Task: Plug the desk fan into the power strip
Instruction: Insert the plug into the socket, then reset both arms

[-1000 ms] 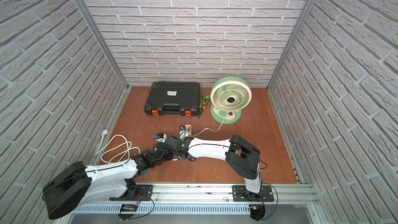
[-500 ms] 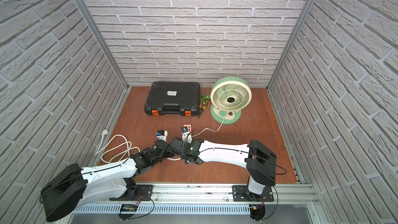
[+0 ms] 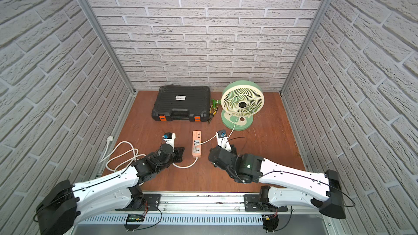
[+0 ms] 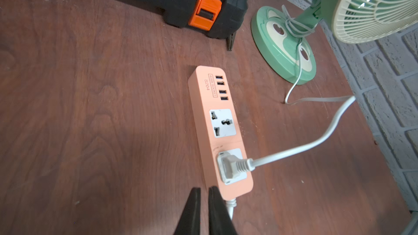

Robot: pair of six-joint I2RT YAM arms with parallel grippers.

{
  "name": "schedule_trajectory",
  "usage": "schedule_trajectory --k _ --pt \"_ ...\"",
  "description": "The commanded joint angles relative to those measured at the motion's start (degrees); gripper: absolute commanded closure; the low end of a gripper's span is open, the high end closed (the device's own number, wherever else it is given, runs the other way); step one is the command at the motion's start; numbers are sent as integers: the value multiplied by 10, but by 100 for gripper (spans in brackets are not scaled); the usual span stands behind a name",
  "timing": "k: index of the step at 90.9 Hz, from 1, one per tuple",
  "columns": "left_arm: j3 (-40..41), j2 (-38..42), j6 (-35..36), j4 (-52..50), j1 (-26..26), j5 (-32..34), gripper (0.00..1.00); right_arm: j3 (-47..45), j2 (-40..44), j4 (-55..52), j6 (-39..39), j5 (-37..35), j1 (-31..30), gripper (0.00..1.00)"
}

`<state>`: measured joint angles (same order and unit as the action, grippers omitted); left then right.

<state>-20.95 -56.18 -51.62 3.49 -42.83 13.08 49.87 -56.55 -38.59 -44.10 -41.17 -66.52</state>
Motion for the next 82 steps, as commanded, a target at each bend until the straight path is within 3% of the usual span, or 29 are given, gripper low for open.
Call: schedule_trajectory --k 1,7,15,32,36,42,50,57,66,76,82 --pt "-20 13 33 -22 -3 14 81 -42 37 -38 0 -116 1 26" --pt "-25 18 41 -29 -3 25 75 -72 61 -23 22 -131 1 25" --pt "-36 24 50 -42 -3 47 59 -100 85 -14 25 -167 2 19" --pt "-104 27 76 -113 1 125 3 -117 84 -16 41 -274 15 7" --pt "-125 27 90 -133 6 145 2 -112 83 -33 27 -303 29 1" --pt "-160 28 107 -163 17 176 2 -116 91 -23 40 -305 76 2" --pt "-192 31 129 -181 36 235 2 -144 121 43 90 -251 174 2" --pt "-200 31 157 -178 53 325 2 -178 155 97 109 -202 264 2" --pt "-195 6 197 -156 117 374 2 -225 182 165 120 -176 380 1" --pt "-167 -50 191 -107 212 376 2 -286 180 306 203 -185 451 1" --pt "-148 -81 185 -73 255 384 2 -293 160 341 209 -191 490 1"
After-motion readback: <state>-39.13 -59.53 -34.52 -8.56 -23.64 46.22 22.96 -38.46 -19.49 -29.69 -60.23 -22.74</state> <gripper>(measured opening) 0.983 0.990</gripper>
